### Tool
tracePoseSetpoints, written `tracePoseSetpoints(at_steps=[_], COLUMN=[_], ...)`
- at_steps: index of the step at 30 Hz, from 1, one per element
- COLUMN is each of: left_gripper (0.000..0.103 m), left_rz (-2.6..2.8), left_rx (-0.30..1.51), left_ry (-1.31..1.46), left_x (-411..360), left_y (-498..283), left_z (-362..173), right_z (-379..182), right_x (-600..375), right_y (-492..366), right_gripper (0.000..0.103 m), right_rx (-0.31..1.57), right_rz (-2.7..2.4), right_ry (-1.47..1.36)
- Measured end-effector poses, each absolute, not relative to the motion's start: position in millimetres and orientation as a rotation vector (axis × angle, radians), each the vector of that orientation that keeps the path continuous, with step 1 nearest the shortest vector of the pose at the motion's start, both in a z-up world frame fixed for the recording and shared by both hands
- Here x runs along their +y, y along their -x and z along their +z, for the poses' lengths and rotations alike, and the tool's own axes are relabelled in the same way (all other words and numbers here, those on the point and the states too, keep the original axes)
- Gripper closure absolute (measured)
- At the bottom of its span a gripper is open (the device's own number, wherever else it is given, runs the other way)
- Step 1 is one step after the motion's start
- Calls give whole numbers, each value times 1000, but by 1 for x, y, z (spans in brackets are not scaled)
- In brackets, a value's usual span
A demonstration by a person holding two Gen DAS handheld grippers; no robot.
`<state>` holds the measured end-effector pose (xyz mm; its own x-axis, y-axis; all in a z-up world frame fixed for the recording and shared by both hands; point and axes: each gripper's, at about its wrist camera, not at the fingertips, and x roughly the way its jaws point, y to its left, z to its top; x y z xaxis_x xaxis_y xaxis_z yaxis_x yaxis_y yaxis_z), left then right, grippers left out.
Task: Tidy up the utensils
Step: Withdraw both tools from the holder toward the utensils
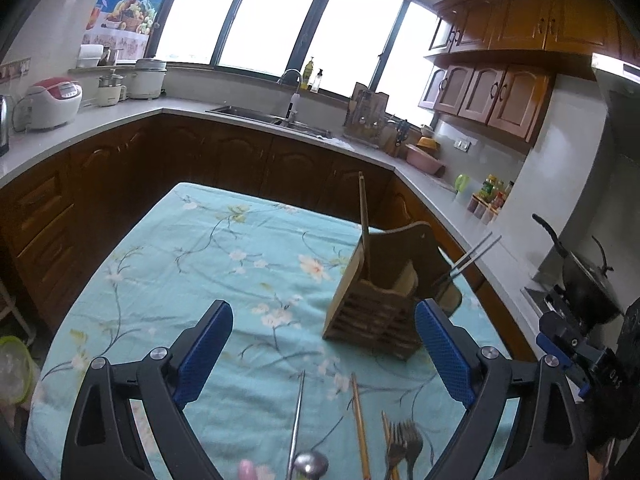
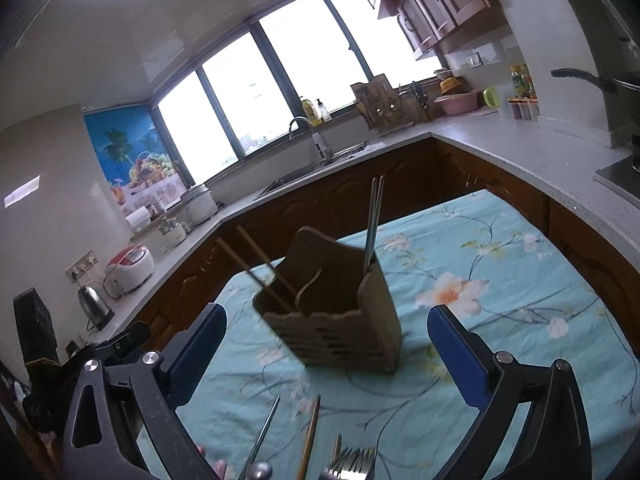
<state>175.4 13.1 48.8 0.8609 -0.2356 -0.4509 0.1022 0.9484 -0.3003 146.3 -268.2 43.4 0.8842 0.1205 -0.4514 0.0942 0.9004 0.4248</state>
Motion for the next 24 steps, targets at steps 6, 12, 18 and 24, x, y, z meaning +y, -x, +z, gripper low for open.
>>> tracePoseSetpoints(at_steps=[6,12,18,24], left_gripper=[10,10,10,10], left_rz=[-179,-171,-162,-156], left_rx=[527,561,600,641], left_ry=[274,283,285,283], left_x=[21,32,35,36], left_y=[-151,-130,-114,-100], left_z=[44,37,27,19], right_z=[36,28,22,10], right_x=[-261,-253,-248,-244], right_y=[-126,-109,-97,-89], right_gripper=[1,1,1,1], right_rx=[523,554,571,601], right_rz=[23,25,35,38], right_ry=[-450,-435,-429,-440])
